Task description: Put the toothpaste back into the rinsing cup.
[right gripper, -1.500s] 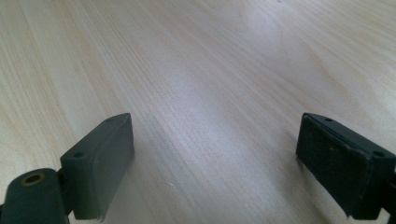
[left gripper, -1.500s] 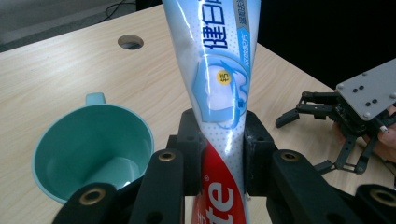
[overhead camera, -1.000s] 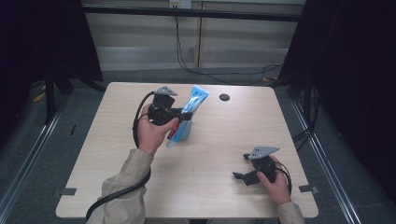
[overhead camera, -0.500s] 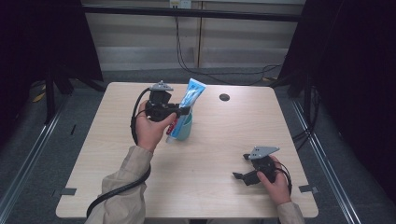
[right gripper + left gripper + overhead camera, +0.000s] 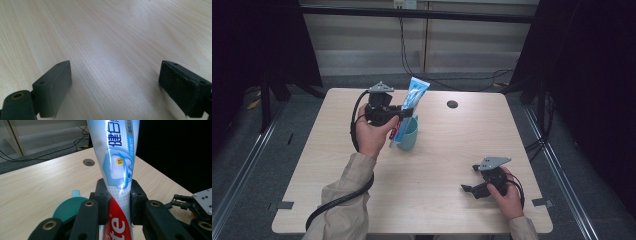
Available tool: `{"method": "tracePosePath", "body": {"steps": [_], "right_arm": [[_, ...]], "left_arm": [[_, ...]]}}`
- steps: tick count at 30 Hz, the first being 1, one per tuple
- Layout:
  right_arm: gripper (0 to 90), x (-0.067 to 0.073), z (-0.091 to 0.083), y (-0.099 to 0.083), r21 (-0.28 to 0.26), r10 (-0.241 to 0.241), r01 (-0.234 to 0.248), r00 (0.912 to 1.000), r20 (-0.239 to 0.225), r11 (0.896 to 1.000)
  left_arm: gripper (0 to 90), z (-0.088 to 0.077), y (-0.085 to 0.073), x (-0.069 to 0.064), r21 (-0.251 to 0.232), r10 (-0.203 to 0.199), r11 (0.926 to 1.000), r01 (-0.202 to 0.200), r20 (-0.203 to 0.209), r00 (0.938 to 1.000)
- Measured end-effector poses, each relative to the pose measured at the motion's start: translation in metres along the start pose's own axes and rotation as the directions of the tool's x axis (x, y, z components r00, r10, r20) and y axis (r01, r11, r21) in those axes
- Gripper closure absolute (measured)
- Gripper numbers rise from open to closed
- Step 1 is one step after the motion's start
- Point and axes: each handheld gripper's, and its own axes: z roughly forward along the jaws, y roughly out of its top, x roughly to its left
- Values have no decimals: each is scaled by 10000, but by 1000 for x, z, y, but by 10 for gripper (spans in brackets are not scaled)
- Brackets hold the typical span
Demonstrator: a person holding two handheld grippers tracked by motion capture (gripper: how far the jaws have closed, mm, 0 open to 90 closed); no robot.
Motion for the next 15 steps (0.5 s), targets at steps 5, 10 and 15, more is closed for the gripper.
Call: {"method": "tracePosePath", "body": {"steps": [5, 10, 15], "right_arm": [[110, 0, 0, 0, -2, 1, -1, 10000, -1, 10000], [110, 0, 0, 0, -7, 15, -15, 10000, 4, 10000], [109, 0, 0, 0, -7, 15, -15, 10000, 4, 10000]], "left_arm": [[737, -1, 4, 1, -108, -1, 9999, 0, -96, 10000], [737, -2, 8, 3, -180, -70, 9998, 65, -234, 9997], [737, -3, 11, 5, -310, -39, 9995, 28, -327, 9995]]}}
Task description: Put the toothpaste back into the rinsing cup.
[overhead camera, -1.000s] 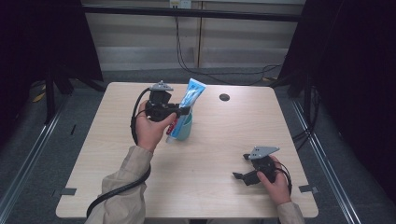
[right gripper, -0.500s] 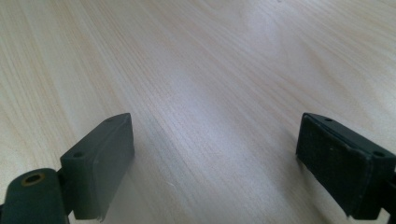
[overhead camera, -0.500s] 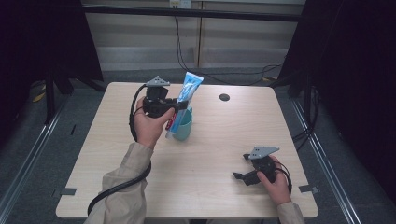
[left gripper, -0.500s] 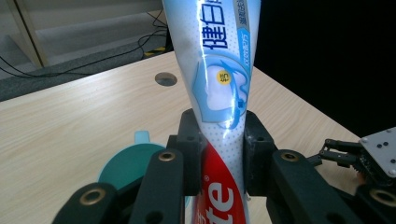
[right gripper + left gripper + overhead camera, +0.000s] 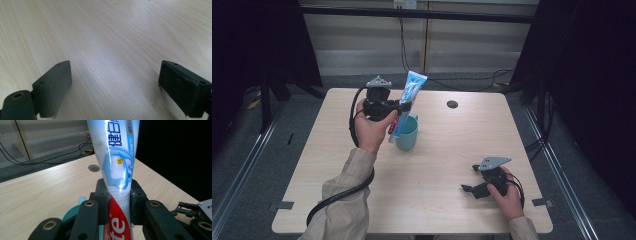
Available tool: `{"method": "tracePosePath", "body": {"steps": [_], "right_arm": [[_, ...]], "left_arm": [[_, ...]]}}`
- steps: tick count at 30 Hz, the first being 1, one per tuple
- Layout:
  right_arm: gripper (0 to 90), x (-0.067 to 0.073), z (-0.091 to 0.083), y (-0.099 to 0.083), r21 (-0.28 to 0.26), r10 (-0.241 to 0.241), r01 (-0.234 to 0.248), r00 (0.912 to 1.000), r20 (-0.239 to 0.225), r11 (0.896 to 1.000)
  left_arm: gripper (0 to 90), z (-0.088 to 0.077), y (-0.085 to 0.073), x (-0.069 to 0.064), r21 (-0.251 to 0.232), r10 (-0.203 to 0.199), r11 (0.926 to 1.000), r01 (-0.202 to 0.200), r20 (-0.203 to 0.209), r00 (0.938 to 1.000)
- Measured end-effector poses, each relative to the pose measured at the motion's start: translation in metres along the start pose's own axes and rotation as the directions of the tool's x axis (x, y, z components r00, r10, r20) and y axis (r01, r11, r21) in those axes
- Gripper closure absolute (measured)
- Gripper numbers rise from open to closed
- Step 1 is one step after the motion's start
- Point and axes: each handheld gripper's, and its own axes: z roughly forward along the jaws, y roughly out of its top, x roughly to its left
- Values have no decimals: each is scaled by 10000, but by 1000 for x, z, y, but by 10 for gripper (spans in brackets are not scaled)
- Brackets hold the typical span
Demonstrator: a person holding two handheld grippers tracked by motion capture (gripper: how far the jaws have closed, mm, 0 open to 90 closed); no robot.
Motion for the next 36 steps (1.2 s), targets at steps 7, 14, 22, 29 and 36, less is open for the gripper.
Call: {"method": "tracePosePath", "body": {"steps": [7, 14, 22, 29, 36], "right_arm": [[110, 0, 0, 0, 0, -1, 1, 10000, 0, 10000], [110, 0, 0, 0, -2, 3, -3, 10000, -1, 10000], [110, 0, 0, 0, -18, -23, 23, 10000, 1, 10000], [110, 0, 0, 0, -22, -15, 15, 10000, 1, 10000], [110, 0, 0, 0, -21, -19, 19, 10000, 1, 10000]], "left_arm": [[737, 2, 4, 1, -213, -19, 9998, 18, -70, 10000], [737, 6, 7, 2, -321, -46, 9995, 41, -152, 9999], [737, 10, 10, 4, -383, -53, 9993, 46, -177, 9998], [737, 15, 10, 6, -396, -110, 9992, 100, -255, 9996], [736, 19, 10, 7, -497, -216, 9986, 201, -306, 9993]]}}
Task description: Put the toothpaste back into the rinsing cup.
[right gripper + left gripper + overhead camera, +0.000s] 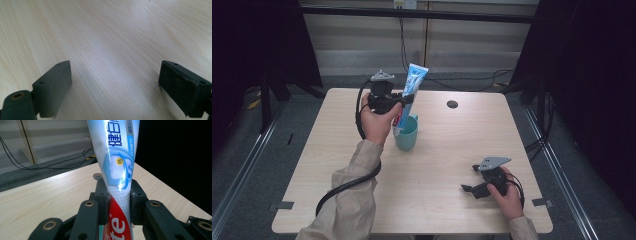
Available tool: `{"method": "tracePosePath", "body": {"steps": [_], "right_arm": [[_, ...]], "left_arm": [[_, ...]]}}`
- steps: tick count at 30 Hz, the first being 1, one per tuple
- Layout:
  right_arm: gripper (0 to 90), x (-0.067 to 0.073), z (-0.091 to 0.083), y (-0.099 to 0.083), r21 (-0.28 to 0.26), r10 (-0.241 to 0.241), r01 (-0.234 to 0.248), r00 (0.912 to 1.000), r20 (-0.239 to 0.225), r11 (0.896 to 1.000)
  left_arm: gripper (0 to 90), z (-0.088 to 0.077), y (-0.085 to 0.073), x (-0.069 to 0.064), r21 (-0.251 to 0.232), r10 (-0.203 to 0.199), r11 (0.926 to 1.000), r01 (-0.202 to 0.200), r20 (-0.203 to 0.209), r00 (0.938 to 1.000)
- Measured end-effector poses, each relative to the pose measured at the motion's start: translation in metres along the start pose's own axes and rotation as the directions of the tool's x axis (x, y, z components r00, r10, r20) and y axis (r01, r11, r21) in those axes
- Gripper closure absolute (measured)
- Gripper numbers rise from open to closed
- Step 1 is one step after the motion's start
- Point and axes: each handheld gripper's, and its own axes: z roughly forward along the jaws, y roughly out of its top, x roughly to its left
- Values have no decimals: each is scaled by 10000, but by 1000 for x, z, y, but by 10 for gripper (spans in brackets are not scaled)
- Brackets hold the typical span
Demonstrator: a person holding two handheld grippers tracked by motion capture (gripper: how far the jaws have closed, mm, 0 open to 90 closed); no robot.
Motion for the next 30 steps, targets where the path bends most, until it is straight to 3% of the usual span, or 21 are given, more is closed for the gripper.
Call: {"method": "tracePosePath", "body": {"steps": [30], "right_arm": [[110, 0, 0, 0, 0, 0, 0, 10000, 2, 10000]], "left_arm": [[737, 16, 5, 3, -236, -45, 9997, 41, -204, 9998]]}}
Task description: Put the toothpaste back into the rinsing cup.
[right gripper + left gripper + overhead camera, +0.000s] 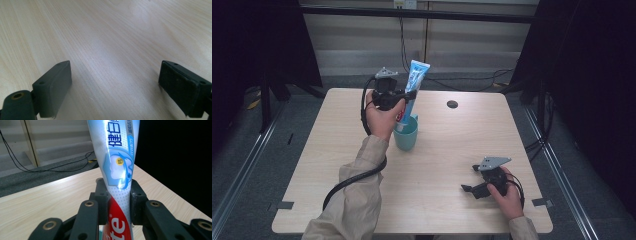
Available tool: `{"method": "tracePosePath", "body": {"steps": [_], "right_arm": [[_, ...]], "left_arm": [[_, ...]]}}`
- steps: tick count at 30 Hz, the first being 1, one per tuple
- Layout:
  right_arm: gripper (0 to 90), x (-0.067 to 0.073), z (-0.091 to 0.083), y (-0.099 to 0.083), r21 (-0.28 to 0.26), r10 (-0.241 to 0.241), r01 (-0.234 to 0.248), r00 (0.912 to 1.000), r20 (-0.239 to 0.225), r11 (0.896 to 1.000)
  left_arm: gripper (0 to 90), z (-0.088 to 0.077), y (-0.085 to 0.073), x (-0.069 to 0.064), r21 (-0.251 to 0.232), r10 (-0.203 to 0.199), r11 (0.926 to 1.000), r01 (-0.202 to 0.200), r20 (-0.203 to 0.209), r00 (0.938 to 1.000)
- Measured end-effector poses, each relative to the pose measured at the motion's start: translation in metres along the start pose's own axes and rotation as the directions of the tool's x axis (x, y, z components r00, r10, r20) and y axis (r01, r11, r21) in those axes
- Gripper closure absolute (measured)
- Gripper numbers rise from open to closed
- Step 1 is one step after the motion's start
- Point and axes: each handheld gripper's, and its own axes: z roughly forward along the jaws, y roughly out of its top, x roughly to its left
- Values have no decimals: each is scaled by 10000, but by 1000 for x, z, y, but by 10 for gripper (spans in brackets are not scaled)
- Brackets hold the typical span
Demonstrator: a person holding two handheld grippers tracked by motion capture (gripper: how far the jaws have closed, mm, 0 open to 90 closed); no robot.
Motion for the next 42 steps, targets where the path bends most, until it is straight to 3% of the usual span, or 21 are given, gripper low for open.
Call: {"method": "tracePosePath", "body": {"steps": [24, 42], "right_arm": [[110, 0, 0, 0, 3, 11, -11, 10000, -6, 10000], [110, 0, 0, 0, 16, 26, -26, 10000, -6, 10000]], "left_arm": [[736, 11, 2, 5, -179, 6, 9998, -8, -100, 9999], [734, 22, -5, 9, -445, 27, 9990, -40, -299, 9996]]}}
